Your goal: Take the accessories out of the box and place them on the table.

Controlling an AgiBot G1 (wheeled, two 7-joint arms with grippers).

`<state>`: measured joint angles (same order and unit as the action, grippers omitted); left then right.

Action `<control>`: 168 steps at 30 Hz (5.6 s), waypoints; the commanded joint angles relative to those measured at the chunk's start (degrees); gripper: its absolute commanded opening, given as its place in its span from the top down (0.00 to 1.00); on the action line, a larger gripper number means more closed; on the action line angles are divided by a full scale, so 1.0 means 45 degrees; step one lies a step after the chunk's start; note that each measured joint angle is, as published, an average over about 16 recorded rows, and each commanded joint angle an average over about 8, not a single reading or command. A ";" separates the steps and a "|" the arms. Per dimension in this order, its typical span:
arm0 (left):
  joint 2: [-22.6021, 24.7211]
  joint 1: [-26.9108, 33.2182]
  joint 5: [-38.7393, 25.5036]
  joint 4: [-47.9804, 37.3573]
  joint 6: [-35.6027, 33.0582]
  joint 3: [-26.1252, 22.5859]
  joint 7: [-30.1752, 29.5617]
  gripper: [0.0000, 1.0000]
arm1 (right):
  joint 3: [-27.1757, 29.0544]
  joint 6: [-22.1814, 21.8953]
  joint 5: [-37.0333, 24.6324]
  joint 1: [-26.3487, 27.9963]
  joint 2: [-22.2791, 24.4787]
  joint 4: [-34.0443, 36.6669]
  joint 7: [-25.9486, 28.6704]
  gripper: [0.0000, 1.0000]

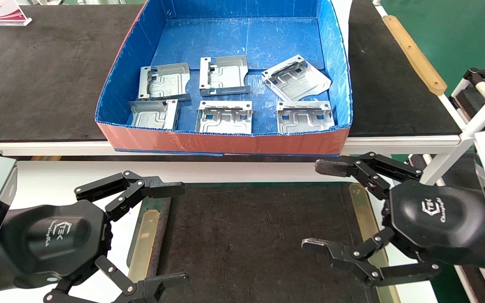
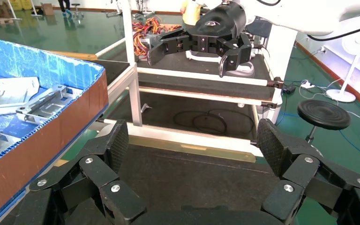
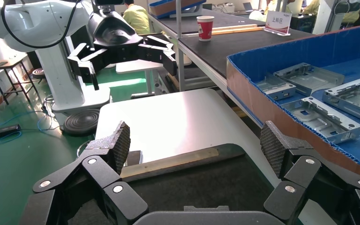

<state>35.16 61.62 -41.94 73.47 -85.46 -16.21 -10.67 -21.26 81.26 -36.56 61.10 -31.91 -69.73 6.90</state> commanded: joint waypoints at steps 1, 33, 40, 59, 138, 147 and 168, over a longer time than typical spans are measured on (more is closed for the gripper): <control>0.0000 0.0000 0.0000 0.0000 0.0000 0.0000 0.0000 0.00 | 0.0000 0.0000 0.0000 0.0000 0.0000 0.0000 0.0000 0.00; 0.0145 0.0025 -0.1098 0.0547 0.1742 -0.0161 -0.0391 0.00 | 0.0000 0.0000 0.0000 0.0000 0.0000 0.0000 0.0000 0.00; 0.0620 0.0636 -0.2190 0.0629 0.3190 -0.0463 -0.0974 0.00 | 0.0000 0.0000 0.0000 0.0000 0.0000 0.0000 0.0000 0.00; 0.2005 0.2694 -0.5222 -0.0494 0.6727 -0.1488 -0.3113 0.00 | 0.0000 0.0000 0.0000 0.0000 0.0000 0.0000 0.0000 0.00; 0.8640 0.6954 -1.7100 -0.7001 1.3056 -0.5300 -1.1282 1.00 | 0.0000 -0.0004 0.0002 -0.0003 0.0001 0.0003 -0.0001 1.00; 0.8620 0.6943 -1.7041 -0.6978 1.3033 -0.5291 -1.1265 1.00 | 0.0000 -0.0004 0.0002 -0.0003 0.0001 0.0003 -0.0001 1.00; 0.8572 0.6950 -1.7095 -0.7054 1.3056 -0.5263 -1.1291 1.00 | 0.0000 -0.0004 0.0002 -0.0003 0.0001 0.0003 -0.0001 1.00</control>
<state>73.77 92.98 -118.85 41.83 -26.53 -39.85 -61.48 -21.25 81.25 -36.55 61.08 -31.91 -69.72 6.90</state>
